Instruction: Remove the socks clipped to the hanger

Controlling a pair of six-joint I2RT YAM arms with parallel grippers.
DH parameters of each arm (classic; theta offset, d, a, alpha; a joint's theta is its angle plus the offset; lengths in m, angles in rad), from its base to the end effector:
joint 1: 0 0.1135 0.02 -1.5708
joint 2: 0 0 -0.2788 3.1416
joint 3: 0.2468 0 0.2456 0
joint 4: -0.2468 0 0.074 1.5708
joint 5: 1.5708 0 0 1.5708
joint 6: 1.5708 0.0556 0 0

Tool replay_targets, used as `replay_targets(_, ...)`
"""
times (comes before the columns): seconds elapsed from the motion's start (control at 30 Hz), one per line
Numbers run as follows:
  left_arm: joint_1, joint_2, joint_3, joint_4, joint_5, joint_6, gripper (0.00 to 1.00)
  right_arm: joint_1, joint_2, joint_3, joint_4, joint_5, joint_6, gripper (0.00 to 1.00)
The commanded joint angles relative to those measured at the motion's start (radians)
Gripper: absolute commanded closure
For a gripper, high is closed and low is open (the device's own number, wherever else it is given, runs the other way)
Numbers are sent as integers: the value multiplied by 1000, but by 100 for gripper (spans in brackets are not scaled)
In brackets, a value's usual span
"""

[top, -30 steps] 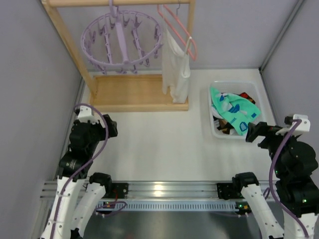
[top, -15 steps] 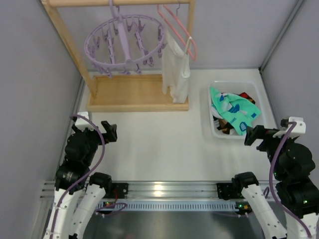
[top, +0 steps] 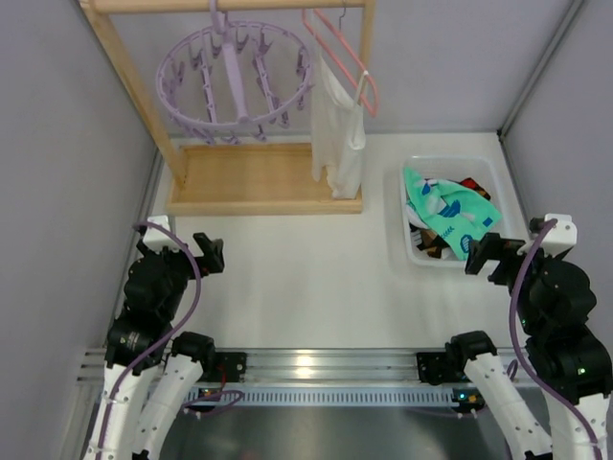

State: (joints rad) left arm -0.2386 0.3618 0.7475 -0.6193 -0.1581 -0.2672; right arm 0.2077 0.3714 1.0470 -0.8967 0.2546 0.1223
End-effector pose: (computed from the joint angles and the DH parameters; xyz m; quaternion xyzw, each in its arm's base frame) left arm 0.0825 -0.0111 0.3275 -0.0601 0.7815 -0.0946 0.6138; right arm 0.0354 -0.0069 0.3824 0.0462 0.7772 0.0040 0.6276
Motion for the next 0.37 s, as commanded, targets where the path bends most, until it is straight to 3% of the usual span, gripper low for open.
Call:
replay_targets(0.0, -4, -21, -4, 56, -24, -4, 2, 13, 27, 7, 28, -14, -4, 1)
replay_targets(0.33, -4, -32, -4, 56, -29, -3, 2, 12, 44, -4, 45, 5, 11, 0)
